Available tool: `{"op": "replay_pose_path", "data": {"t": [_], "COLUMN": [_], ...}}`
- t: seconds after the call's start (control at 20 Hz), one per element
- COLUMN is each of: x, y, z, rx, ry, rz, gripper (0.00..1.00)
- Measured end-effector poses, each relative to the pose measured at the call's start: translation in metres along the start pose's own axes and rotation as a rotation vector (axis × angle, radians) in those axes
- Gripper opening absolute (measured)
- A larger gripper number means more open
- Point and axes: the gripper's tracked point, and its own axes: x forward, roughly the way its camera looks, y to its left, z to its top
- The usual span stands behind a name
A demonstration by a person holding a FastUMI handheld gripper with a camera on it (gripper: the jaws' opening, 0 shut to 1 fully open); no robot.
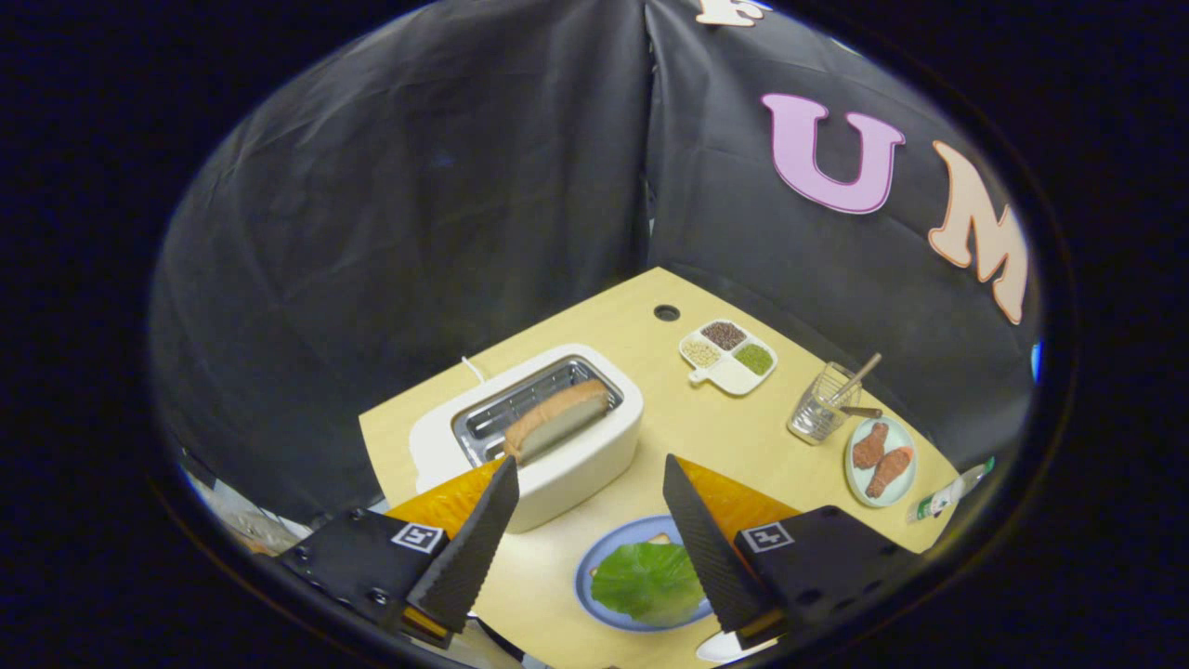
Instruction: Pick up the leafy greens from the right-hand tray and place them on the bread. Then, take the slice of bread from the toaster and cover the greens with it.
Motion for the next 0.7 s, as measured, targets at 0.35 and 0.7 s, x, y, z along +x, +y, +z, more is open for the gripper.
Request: {"op": "replay_pose_path", "data": {"t": [0.35,0.7], "x": [0.02,0.054], "y": [0.009,0.01], "z": [0.028,0.029], "rx": [0.08,0.177], "ry": [0.014,0.083], "rz": [0.033,0.023], "gripper": [1.0,0.97]}}
